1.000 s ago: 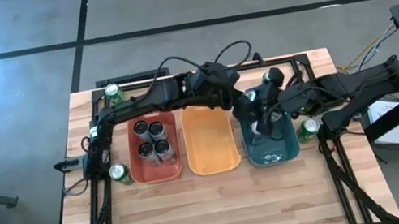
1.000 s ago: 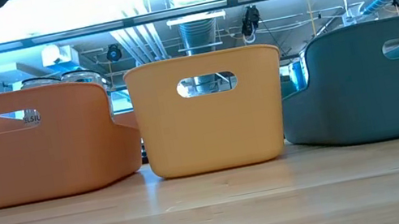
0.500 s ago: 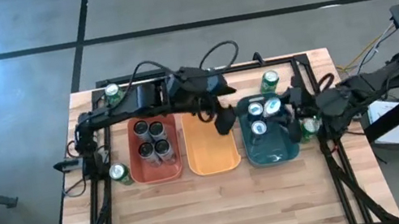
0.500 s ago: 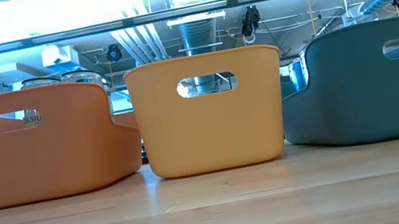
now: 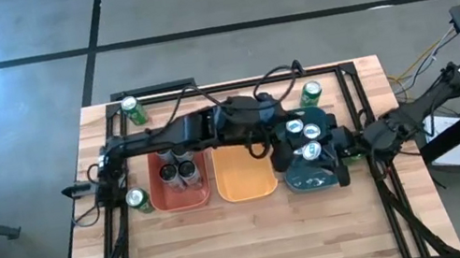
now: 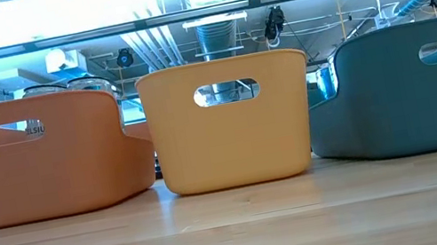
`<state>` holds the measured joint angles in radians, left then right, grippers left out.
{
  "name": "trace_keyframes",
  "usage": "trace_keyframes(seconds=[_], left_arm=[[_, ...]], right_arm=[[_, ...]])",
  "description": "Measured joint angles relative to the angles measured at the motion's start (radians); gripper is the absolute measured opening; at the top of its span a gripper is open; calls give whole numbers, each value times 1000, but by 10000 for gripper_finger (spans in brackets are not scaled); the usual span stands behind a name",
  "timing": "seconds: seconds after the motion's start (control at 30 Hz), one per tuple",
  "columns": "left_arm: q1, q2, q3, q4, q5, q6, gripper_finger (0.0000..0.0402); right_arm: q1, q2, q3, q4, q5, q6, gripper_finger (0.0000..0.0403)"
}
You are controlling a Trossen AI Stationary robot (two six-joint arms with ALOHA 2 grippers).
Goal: Sort soda cans
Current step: Put the blue soda can into the blue bin
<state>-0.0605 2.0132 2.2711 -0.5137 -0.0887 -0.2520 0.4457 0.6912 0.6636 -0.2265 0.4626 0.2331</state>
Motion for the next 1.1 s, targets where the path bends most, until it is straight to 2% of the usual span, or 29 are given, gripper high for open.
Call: trace_keyframes(seconds=[0.37,0.5,0.77,0.93,1.03,1.1], left_arm=[[10,135,-2,33,6,53,320],[10,158,2,68,10,60,320],[10,177,-2,55,7,60,320],[10,177,-14,51,-15,58,320],[9,175,-78,52,-125,19,320],[14,177,-126,46,-157,-2,320]], right_arm=[[-1,-81,-229,383,0,-194,226],[-18,-103,-336,488,1,-207,226],[-79,-106,-547,839,9,-237,226],[-101,-102,-606,885,10,-235,227],[-114,-93,-617,900,9,-232,226],[-118,-79,-619,892,6,-224,227]])
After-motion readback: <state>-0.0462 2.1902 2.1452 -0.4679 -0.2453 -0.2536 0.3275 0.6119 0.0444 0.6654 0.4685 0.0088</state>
